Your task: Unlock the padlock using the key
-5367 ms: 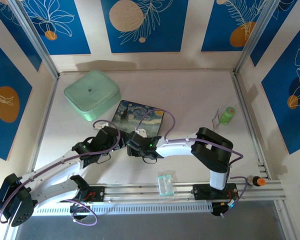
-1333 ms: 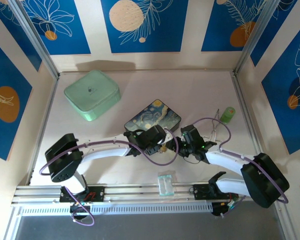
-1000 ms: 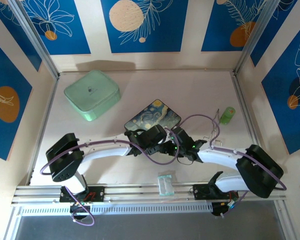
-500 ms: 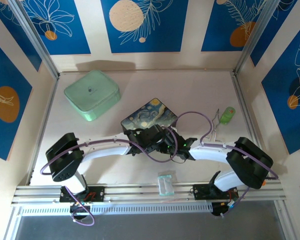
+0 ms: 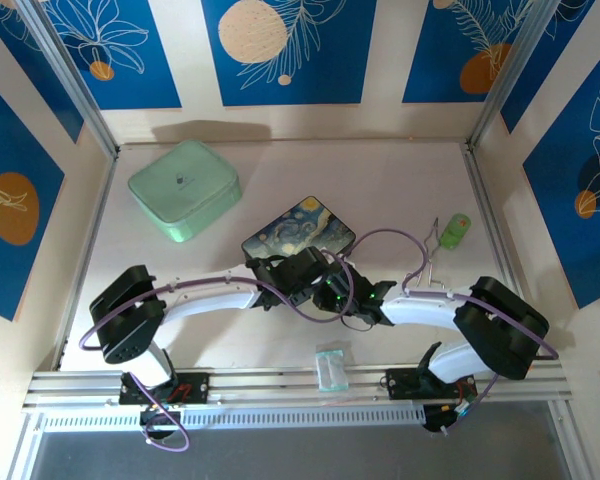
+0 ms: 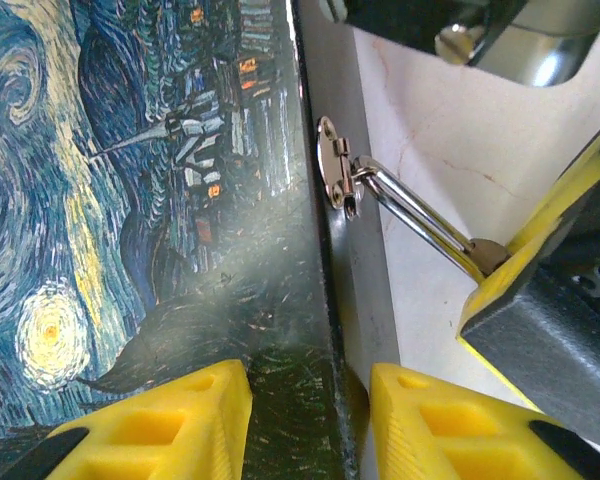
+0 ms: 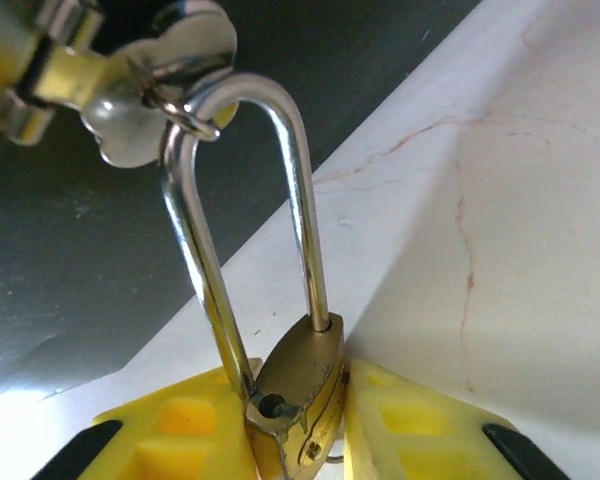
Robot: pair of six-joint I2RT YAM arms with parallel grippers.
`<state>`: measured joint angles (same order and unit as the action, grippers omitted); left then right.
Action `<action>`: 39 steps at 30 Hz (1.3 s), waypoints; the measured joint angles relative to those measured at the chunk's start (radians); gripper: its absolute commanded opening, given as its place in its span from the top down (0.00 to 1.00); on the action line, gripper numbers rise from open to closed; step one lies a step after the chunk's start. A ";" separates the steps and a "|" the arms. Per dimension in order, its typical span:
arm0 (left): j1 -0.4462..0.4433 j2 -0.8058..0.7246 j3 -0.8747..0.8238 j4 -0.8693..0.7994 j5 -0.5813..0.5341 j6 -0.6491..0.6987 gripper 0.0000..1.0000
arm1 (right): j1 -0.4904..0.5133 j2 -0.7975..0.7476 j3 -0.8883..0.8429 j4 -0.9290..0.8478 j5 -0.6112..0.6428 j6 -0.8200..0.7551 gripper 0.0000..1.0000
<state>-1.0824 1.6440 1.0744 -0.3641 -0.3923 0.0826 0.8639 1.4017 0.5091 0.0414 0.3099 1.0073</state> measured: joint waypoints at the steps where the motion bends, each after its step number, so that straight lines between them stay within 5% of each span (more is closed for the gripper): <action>1: 0.000 0.000 0.000 0.000 0.000 0.000 0.64 | -0.005 -0.003 -0.008 0.000 0.000 0.001 0.78; 15: 0.000 -0.005 0.000 0.001 0.011 -0.006 0.64 | -0.079 -0.050 -0.066 0.056 -0.095 -0.019 0.90; 23: -0.004 0.029 0.031 0.008 0.023 0.021 0.63 | -0.212 -0.061 -0.238 0.378 -0.301 0.016 0.94; 39: -0.020 0.061 0.053 0.016 -0.010 0.093 0.64 | -0.315 0.057 -0.283 0.681 -0.452 0.226 0.96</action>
<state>-1.1023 1.7046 1.1271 -0.3477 -0.4019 0.1757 0.5484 1.4590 0.2260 0.7227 -0.1421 1.2335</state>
